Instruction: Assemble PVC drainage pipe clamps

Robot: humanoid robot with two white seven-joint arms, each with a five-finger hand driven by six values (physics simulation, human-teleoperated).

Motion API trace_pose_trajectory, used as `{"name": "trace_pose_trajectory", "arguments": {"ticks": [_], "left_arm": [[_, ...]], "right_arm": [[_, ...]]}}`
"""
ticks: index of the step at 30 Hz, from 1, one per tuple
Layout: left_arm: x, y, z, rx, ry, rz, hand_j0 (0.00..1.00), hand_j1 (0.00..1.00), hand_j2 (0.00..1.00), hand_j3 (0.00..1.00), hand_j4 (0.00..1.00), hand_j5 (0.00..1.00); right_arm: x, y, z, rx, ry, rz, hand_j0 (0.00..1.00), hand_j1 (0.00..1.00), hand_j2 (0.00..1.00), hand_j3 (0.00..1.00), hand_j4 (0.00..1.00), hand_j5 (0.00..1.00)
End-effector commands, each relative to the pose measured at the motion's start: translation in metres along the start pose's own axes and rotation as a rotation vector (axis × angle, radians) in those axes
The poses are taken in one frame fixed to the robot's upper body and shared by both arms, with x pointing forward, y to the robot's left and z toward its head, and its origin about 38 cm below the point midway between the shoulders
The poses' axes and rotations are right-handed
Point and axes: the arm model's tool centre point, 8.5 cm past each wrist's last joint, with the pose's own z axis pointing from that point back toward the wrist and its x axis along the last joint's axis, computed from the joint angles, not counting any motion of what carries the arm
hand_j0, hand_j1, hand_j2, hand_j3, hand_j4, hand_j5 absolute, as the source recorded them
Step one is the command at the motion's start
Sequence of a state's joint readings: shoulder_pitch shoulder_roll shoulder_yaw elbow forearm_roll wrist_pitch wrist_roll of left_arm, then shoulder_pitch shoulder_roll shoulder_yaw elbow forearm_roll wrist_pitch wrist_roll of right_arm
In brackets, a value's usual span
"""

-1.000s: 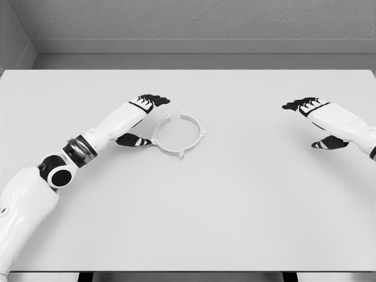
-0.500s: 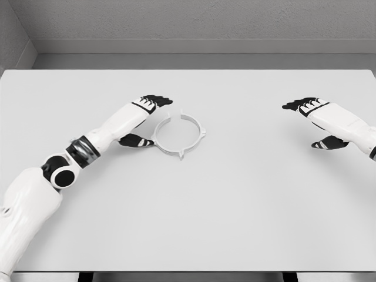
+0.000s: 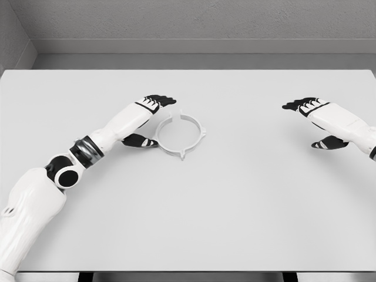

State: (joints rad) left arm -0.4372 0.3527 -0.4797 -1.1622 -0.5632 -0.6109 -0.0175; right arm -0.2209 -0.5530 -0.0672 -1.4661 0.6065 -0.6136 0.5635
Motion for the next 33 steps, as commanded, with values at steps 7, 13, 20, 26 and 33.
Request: {"name": "trace_pose_trajectory", "arguments": {"ticks": [7, 13, 20, 26, 33], "left_arm": [[0.0028, 0.001, -0.0038, 0.012, -0.008, 0.008, 1.0, 1.0, 1.0, 1.0, 1.0, 1.0], [0.0036, 0.0012, -0.0051, 0.014, -0.01, 0.01, 1.0, 1.0, 1.0, 1.0, 1.0, 1.0], [0.0051, 0.0006, -0.0069, 0.018, -0.013, 0.014, 1.0, 1.0, 1.0, 1.0, 1.0, 1.0], [0.0053, 0.0027, -0.0077, 0.021, -0.015, 0.011, 1.0, 1.0, 1.0, 1.0, 1.0, 1.0], [0.0057, 0.0025, -0.0082, 0.022, -0.016, 0.012, 1.0, 1.0, 1.0, 1.0, 1.0, 1.0]], "right_arm": [[-0.0001, -0.0007, 0.0003, -0.004, 0.0, -0.005, 1.0, 1.0, 1.0, 1.0, 1.0, 1.0], [-0.0001, -0.0007, 0.0003, -0.004, 0.0, -0.005, 1.0, 1.0, 1.0, 1.0, 1.0, 1.0], [0.0005, -0.0007, -0.0001, -0.004, -0.002, -0.004, 1.0, 1.0, 1.0, 1.0, 1.0, 1.0], [-0.0001, -0.0007, 0.0003, -0.004, 0.0, -0.005, 1.0, 1.0, 1.0, 1.0, 1.0, 1.0], [0.0005, -0.0007, -0.0001, -0.004, -0.002, -0.004, 1.0, 1.0, 1.0, 1.0, 1.0, 1.0]]}}
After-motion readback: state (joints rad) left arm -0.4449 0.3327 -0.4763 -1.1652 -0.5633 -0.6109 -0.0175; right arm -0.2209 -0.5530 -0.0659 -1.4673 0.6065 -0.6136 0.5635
